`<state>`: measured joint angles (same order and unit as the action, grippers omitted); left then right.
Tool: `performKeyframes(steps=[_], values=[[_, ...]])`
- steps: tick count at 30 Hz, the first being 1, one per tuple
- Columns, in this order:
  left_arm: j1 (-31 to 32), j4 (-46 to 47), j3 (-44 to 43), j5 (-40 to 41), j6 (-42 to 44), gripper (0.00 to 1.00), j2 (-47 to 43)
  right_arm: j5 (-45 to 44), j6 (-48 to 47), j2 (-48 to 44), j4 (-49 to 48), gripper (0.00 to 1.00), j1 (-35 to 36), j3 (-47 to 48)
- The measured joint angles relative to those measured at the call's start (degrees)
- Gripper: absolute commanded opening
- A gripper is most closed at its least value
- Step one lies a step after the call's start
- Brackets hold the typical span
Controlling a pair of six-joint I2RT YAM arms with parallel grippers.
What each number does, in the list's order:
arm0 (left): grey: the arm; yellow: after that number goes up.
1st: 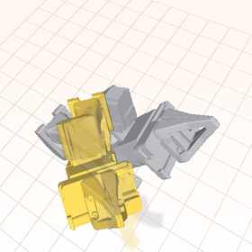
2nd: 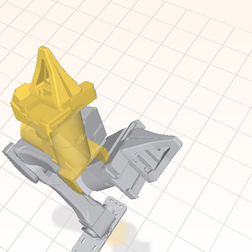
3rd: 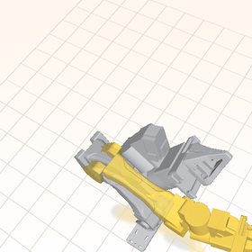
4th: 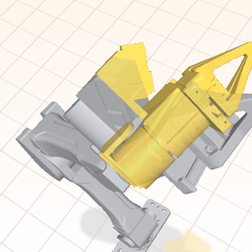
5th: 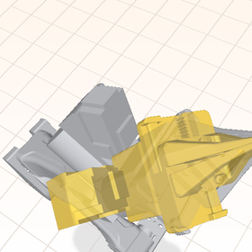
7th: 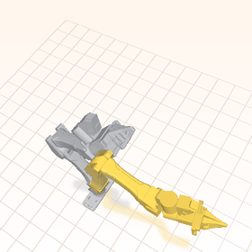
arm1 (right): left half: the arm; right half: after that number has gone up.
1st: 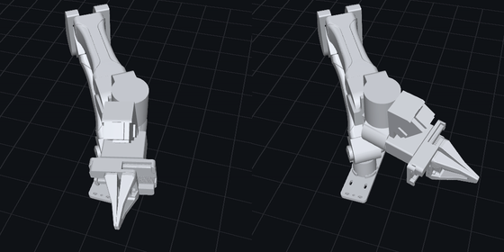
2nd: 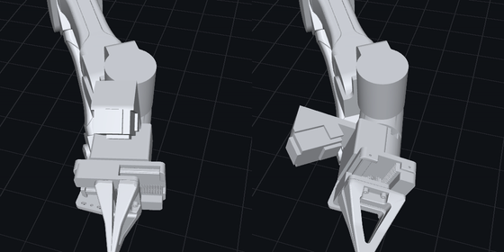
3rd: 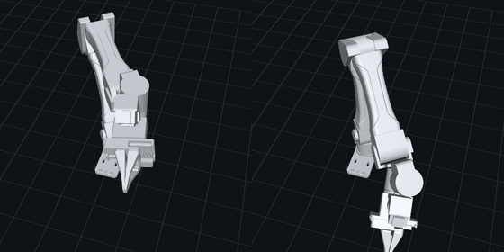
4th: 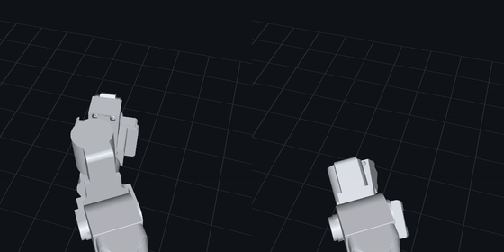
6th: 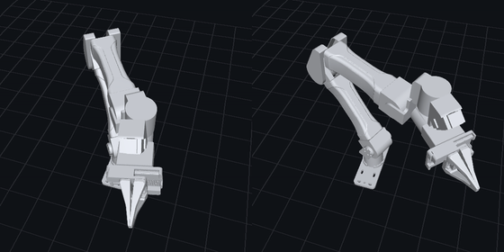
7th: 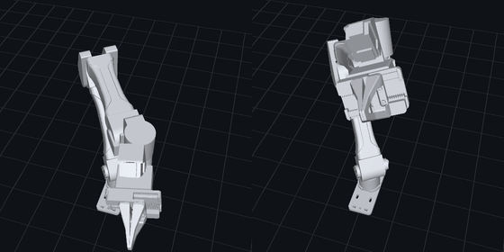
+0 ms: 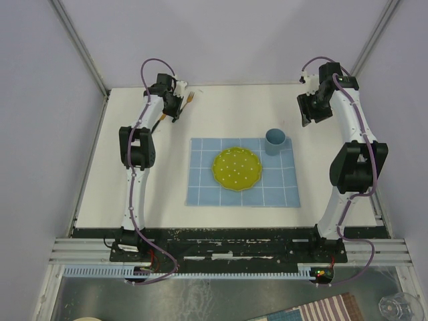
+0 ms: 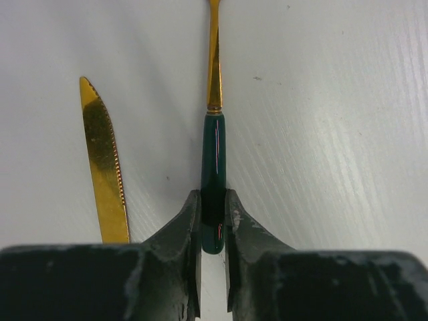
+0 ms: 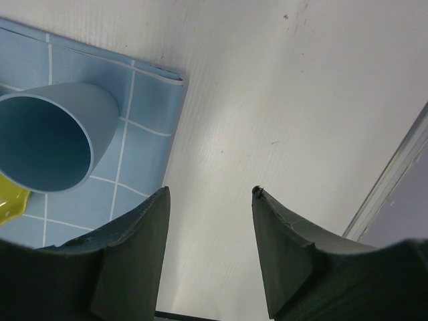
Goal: Set the dinner table for one person
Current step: Pick up the fork at the center of the board.
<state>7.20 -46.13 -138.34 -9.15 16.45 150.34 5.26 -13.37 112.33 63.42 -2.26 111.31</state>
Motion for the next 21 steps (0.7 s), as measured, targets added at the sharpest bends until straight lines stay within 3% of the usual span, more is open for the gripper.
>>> performKeyframes(steps=[2, 11, 21], values=[[0.0, -0.2, 0.0, 0.0, 0.0, 0.03, 0.0, -0.2, 0.0, 0.0, 0.0, 0.60, 0.0, -0.2], [0.0, -1.3, -0.3, -0.3, 0.0, 0.03, -0.2, -0.4, 0.0, 0.0, 0.0, 0.59, 0.0, -0.4], [0.1, -9.9, 0.5, -4.8, -1.7, 0.03, -2.3, -1.0, 0.0, 0.0, -0.1, 0.59, 0.0, -0.6]])
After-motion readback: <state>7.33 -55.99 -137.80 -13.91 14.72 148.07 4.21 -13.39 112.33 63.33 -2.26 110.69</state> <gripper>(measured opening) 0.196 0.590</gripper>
